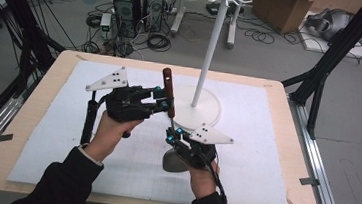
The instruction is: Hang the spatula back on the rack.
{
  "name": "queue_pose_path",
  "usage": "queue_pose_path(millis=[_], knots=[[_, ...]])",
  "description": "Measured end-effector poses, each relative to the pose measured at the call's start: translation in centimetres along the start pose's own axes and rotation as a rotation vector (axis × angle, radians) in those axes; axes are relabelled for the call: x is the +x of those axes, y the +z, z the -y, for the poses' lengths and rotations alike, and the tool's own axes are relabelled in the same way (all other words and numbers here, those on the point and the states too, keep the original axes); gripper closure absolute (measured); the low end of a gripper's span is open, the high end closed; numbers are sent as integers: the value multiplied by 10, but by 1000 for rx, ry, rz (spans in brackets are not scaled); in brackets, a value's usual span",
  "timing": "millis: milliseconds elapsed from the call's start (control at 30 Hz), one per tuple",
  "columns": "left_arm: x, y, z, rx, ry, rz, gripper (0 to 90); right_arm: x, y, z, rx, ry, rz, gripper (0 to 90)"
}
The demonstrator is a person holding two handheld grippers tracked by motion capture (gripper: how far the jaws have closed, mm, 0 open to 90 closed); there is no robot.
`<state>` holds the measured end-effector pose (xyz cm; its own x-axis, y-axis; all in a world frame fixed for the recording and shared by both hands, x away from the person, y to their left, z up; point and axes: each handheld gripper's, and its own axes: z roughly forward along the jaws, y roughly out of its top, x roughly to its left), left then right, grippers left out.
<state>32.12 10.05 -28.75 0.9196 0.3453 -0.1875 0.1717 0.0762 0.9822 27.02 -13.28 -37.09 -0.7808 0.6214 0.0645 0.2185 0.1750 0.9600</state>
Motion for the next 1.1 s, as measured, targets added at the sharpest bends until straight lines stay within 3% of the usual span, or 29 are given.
queue_pose_path(millis=[33, 100, 200, 267, 333, 500, 633, 767, 1100], knots=[[0, 2, 0, 3, -3, 0, 703, 0, 0, 1, -1, 2, 5, 841], [3, 7, 0, 13, -49, 50, 726, -2, -1, 3, 0, 21, 3, 841], [3, 15, -1, 37, -42, 71, 732, -6, -3, 4, 6, 20, -21, 809], [4, 20, -5, 51, -24, 79, 733, -7, -8, 3, -9, 19, -19, 597], [8, 23, -10, 56, -16, 86, 733, -12, -15, 2, -14, 0, -9, 490], [17, 32, -27, 81, 9, 91, 733, -31, -35, 7, 24, -41, 91, 312], [22, 41, -42, 98, 27, 93, 734, -48, -50, 18, 51, -7, 175, 205], [26, 50, -58, 109, 43, 95, 733, -61, -63, 28, 64, 1, 232, 204], [36, 75, -92, 113, 45, 122, 733, -80, -82, 39, 75, 27, 290, 188]])
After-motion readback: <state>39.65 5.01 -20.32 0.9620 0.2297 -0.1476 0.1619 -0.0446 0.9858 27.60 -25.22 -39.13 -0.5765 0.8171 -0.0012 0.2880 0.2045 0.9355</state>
